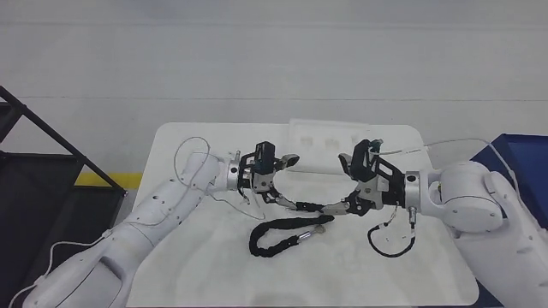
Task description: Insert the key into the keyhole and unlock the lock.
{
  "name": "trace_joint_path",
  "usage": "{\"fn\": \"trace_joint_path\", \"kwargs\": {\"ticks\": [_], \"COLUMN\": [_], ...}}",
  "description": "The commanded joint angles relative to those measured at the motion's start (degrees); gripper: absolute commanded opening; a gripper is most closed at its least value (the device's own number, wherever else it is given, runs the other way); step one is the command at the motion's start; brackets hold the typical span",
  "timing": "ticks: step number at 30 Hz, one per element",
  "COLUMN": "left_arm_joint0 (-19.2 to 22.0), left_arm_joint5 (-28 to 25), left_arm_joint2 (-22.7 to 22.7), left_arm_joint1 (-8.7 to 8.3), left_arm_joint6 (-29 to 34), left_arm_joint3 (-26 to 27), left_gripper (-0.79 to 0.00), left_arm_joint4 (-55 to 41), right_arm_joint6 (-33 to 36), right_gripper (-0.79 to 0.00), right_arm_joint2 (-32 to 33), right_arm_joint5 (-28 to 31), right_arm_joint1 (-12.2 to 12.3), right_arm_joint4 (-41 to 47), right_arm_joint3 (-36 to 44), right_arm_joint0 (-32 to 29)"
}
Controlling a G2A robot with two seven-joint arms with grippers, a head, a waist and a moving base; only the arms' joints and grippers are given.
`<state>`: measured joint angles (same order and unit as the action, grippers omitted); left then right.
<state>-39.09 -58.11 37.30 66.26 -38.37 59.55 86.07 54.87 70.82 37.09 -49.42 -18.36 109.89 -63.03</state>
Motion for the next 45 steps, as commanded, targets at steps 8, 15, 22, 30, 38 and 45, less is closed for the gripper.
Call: {"fn": "trace_joint_path", "kwargs": {"ticks": [8,15,22,30,38,45], "left_arm_joint0": [11.7,20.6,28.4,30.2,30.2,30.2], "left_arm_joint5": [0.1,0.1,0.1,0.1,0.1,0.1], "left_arm_joint2": [-1.4,-8.6,-17.4,-20.4,-20.3,-20.3], "left_arm_joint1": [-4.42,-7.19,-9.38,-9.99,-9.97,-9.97], "left_arm_joint6": [-0.1,4.1,10.5,12.2,12.2,12.2], "left_arm_joint3": [-0.6,-1.7,-2.0,-1.5,-1.5,-1.5], "left_gripper": [0.000,0.000,0.000,-0.001,-0.001,-0.001], "left_arm_joint4": [-7.7,-19.7,-32.8,-36.7,-36.6,-36.6], "right_arm_joint6": [1.4,3.5,2.9,2.1,2.2,2.2], "right_gripper": [0.000,0.000,0.000,0.000,0.000,0.000], "right_arm_joint2": [-0.8,-3.6,-7.4,-9.4,-9.3,-9.3], "right_arm_joint5": [3.7,7.1,9.2,9.9,9.8,9.8], "right_arm_joint1": [-0.4,-0.9,-1.7,-2.1,-2.1,-2.1], "right_arm_joint4": [3.0,5.9,7.9,7.7,7.7,7.7], "right_arm_joint3": [-8.2,-13.8,-20.7,-23.6,-23.5,-23.5], "right_arm_joint0": [12.6,20.3,27.7,30.8,30.7,30.7]}}
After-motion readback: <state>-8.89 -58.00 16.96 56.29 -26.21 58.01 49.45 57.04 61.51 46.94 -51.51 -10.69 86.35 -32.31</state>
